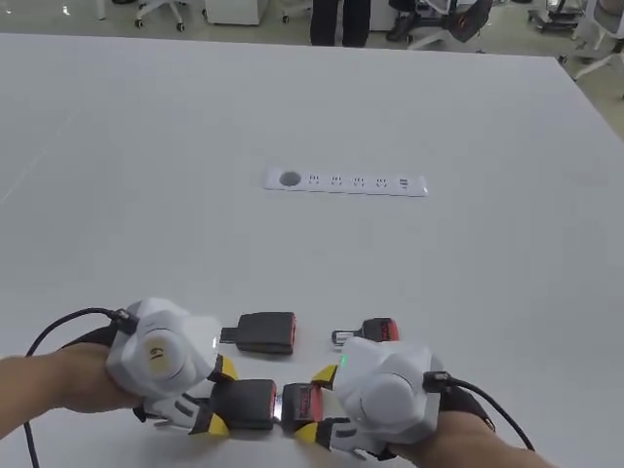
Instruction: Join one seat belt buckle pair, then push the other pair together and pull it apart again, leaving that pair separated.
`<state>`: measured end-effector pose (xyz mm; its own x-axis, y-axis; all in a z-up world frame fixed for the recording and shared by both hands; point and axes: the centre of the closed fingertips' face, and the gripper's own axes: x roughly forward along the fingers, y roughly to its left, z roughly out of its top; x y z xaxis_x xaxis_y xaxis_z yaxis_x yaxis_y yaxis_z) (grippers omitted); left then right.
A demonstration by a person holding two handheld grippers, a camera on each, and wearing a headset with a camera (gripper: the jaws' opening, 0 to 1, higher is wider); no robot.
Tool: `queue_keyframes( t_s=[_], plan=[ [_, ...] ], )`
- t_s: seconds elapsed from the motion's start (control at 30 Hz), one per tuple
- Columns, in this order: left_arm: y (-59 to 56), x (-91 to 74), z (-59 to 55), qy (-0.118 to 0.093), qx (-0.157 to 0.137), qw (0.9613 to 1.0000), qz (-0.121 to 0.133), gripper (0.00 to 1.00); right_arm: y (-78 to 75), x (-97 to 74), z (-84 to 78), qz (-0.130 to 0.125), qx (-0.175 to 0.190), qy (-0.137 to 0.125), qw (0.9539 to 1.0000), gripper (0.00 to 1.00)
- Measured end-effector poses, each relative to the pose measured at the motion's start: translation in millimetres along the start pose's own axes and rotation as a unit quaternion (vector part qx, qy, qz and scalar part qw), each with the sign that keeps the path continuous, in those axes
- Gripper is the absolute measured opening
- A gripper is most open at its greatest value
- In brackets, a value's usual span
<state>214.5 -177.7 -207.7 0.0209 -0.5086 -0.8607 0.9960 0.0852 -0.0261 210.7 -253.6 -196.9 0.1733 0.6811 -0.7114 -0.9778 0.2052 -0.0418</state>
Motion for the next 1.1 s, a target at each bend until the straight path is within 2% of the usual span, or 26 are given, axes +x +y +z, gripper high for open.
queue_keyframes(
  t_s=[0.1,0.27,0.53,0.63,0.73,0.83,0.93,1.1],
  plan=[
    [-0.2,0.0,-0.8,0.002,0.003,1.0000,-0.001,0.31,-1.7,-0.8,-1.8,0.007,-0.006,-0.003,1.0000,0.29],
    [0.1,0.0,-1.1,0.008,0.000,1.0000,0.002,0.31,-3.0,1.9,-3.1,0.009,0.014,-0.009,0.9998,0.29],
    [-0.4,-0.4,-1.5,0.012,0.011,0.9999,-0.004,0.31,-6.2,1.3,-3.9,0.016,0.000,-0.012,0.9998,0.28],
    [-0.2,-0.5,-1.1,0.010,0.011,0.9999,-0.005,0.31,-4.0,-0.4,-4.0,0.017,-0.021,-0.010,0.9996,0.28],
    [-0.1,0.0,-0.6,0.009,0.007,0.9999,-0.003,0.31,-4.3,-0.4,-4.4,0.016,-0.017,-0.011,0.9997,0.29],
    [0.0,0.5,-1.4,0.016,0.013,0.9997,-0.009,0.32,-5.3,1.2,-4.9,0.018,-0.026,-0.011,0.9994,0.30],
    [-0.1,1.1,-0.8,0.020,0.013,0.9997,-0.010,0.33,-6.5,1.2,-4.6,0.012,-0.041,-0.004,0.9991,0.31],
    [0.1,1.1,-2.1,0.017,0.009,0.9998,-0.007,0.33,-6.1,2.4,-5.8,0.011,-0.040,0.001,0.9991,0.32]
  ],
)
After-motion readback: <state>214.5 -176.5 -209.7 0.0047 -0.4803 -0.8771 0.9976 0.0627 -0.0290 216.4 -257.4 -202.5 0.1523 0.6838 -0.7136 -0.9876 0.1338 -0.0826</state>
